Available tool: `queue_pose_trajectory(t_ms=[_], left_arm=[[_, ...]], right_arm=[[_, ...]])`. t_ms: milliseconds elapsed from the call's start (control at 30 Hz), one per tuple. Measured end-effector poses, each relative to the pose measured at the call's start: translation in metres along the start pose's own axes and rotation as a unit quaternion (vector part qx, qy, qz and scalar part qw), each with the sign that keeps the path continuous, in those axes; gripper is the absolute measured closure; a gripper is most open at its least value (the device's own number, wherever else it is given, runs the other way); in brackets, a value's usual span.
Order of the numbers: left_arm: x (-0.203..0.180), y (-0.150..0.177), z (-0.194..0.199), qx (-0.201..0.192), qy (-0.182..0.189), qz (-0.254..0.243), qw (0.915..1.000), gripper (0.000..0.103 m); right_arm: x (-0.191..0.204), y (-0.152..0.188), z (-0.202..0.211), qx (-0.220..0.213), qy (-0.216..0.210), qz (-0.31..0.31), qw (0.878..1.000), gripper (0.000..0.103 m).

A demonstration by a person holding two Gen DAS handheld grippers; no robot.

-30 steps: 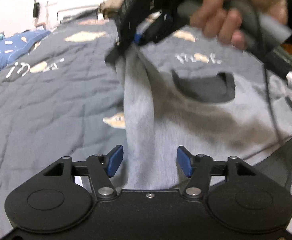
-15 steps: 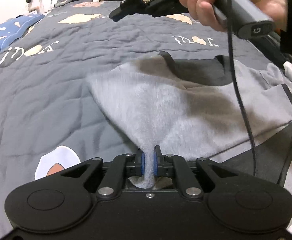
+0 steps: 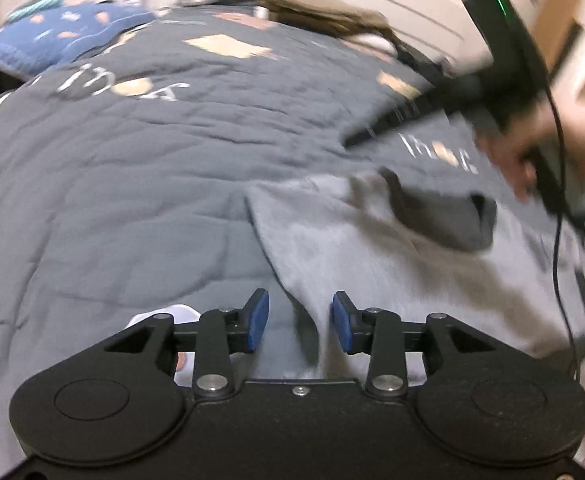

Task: Fold clothes
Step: 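Open both grippers and smooth the folded side flat with the right gripper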

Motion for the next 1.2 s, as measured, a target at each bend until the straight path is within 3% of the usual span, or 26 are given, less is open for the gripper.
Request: queue_pose_trajectory(t_ms=[200, 367, 433, 567, 833, 900, 1033, 1200], left_arm=[[0.007, -0.007, -0.002, -0.002, -0.007, 0.032, 0.9995, 0.067], [0.007, -0.007, -0.003, 0.000, -0.009, 0.035, 0.9993, 0.067], [0.007, -0.006, -0.004, 0.000, -0.010, 0.035, 0.9993, 0.067], [0.007, -0.006, -0.004, 0.001, -0.010, 0.034, 0.9994, 0.067], [0.008, -0.005, -0.006, 0.004, -0.017, 0.034, 0.9993, 0.067], [0.008, -0.004, -0.006, 0.005, -0.021, 0.031, 0.9993, 0.067], [0.008, -0.004, -0.007, 0.006, -0.026, 0.030, 0.9992, 0.067], [0.009, -0.004, -0.006, 0.003, -0.028, 0.031, 0.9991, 0.067]], right_arm=[[0.007, 0.013, -0.009, 0.031, -0.037, 0.065, 0.997, 0.091], [0.024, 0.012, -0.015, 0.041, -0.055, 0.128, 0.989, 0.064], [0.033, 0.010, -0.020, 0.048, -0.057, 0.152, 0.986, 0.063], [0.043, 0.011, -0.035, 0.070, -0.058, 0.178, 0.980, 0.059], [0.043, 0.020, -0.066, 0.107, -0.020, 0.214, 0.971, 0.051], [0.044, 0.022, -0.066, 0.099, -0.018, 0.220, 0.970, 0.053], [0.054, 0.020, -0.051, 0.069, -0.007, 0.263, 0.962, 0.096], [0.051, 0.006, -0.028, -0.006, 0.029, 0.262, 0.965, 0.097]])
Point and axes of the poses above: each gripper's, at about its wrist camera, not at the fingertips, and z roughly against the way its jaws point, x to its left, y to its underside, the point moved 8 cm from there along -z, roughly the way its jaws point, and after that the axes turned 8 degrees about -y, right-handed, at the moved point
